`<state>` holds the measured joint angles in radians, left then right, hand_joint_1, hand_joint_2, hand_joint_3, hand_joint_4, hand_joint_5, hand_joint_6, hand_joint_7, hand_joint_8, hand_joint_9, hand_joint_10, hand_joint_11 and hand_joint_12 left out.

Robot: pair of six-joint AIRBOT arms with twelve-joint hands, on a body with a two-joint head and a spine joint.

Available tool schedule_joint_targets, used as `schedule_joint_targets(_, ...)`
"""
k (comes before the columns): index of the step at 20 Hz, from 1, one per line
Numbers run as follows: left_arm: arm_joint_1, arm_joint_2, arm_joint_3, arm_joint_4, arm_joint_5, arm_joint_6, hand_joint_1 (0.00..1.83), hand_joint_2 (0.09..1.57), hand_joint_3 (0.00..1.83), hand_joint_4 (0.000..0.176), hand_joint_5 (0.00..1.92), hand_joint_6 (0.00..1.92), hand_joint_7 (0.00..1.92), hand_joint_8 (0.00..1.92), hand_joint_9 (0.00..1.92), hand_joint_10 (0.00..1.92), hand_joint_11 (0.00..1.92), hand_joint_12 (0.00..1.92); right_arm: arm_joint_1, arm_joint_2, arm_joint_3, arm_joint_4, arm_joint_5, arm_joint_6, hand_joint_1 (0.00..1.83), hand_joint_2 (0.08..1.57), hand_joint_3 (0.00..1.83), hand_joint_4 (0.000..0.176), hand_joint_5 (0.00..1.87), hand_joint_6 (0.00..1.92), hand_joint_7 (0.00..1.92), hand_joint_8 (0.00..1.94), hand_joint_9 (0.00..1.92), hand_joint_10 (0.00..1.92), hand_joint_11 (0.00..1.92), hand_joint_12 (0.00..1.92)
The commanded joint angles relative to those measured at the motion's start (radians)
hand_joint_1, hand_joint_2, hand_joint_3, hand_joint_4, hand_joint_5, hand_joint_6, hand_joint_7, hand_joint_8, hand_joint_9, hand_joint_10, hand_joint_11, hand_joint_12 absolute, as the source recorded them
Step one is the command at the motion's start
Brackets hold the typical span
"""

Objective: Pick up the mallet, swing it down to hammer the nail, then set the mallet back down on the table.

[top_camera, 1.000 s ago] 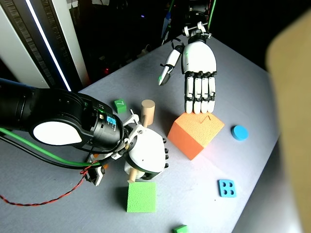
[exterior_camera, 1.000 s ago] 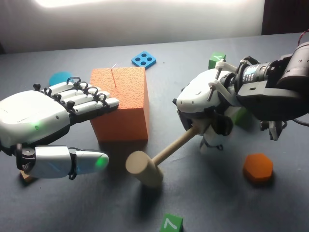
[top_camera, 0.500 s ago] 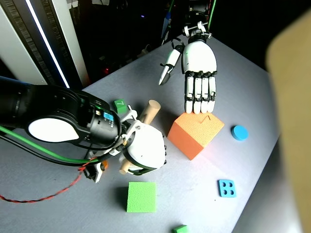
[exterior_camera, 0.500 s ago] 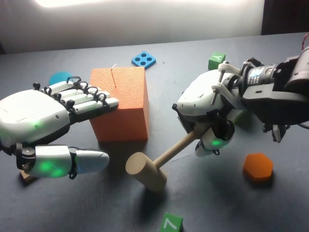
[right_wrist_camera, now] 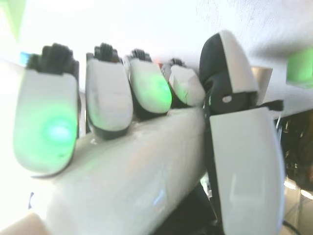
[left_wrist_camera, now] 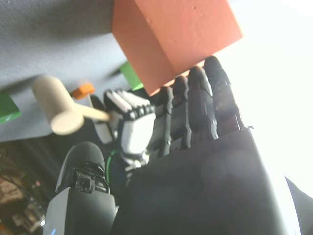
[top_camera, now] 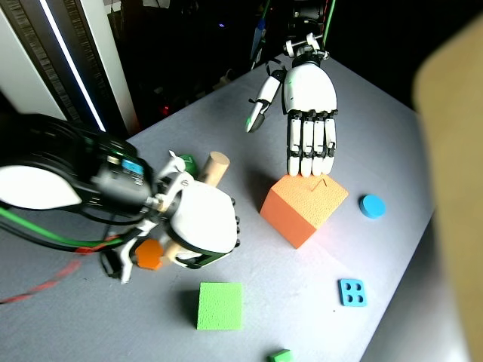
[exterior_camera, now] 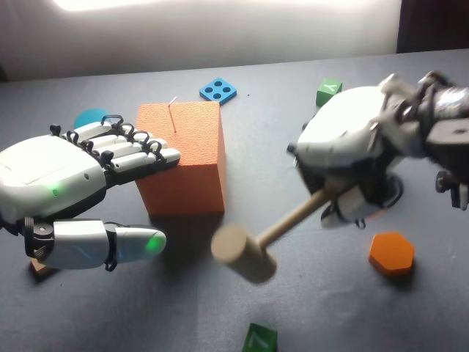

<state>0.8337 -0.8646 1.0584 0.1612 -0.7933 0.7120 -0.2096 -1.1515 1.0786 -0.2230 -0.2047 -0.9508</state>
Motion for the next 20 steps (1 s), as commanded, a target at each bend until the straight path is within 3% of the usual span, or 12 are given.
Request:
schedule_joint_targets(1,-0.004,-0.002,-0.001,0.002,-0.045,-0.006,0.0,1.2,0.0,0.0,0.15,0.0,0.21,0.0,0.22,0.0,0.0,0.45,0.024,0.027,-0.015,-0.004,0.128,0.031,1.1,1.43,0.0,0.176,1.46,1.92,1.69,1.94,1.8,1.92,1.92,1.92)
schedule_joint_targets(6,-0.005,-0.002,-0.001,0.002,-0.045,-0.006,0.0,1.2,0.0,0.0,0.17,0.0,0.22,0.0,0.23,0.0,0.0,0.48,0.073,0.099,-0.038,-0.004,0.195,0.121,1.03,1.44,0.0,0.176,1.44,1.92,1.68,1.94,1.79,1.92,1.92,1.92)
schedule_joint_targets(13,-0.005,-0.001,-0.001,0.002,-0.045,-0.006,0.0,1.21,0.0,0.0,0.15,0.0,0.21,0.0,0.22,0.0,0.0,0.45,0.134,0.107,0.009,0.047,0.255,0.123,1.03,1.43,0.0,0.176,1.45,1.92,1.68,1.94,1.79,1.92,1.92,1.92)
schedule_joint_targets(16,-0.005,-0.001,-0.002,0.002,-0.045,-0.006,0.0,1.21,0.0,0.0,0.17,0.0,0.23,0.0,0.24,0.0,0.0,0.48,0.139,0.106,0.03,0.049,0.335,0.096,1.01,1.44,0.0,0.176,1.46,1.92,1.69,1.94,1.79,1.92,1.92,1.92)
schedule_joint_targets(20,-0.005,-0.001,-0.003,0.002,-0.045,-0.006,0.0,1.2,0.0,0.0,0.18,0.0,0.25,0.0,0.25,0.0,0.0,0.47,0.163,0.096,0.038,0.066,0.296,0.06,1.05,1.42,0.0,0.176,1.43,1.92,1.68,1.94,1.79,1.92,1.92,1.92)
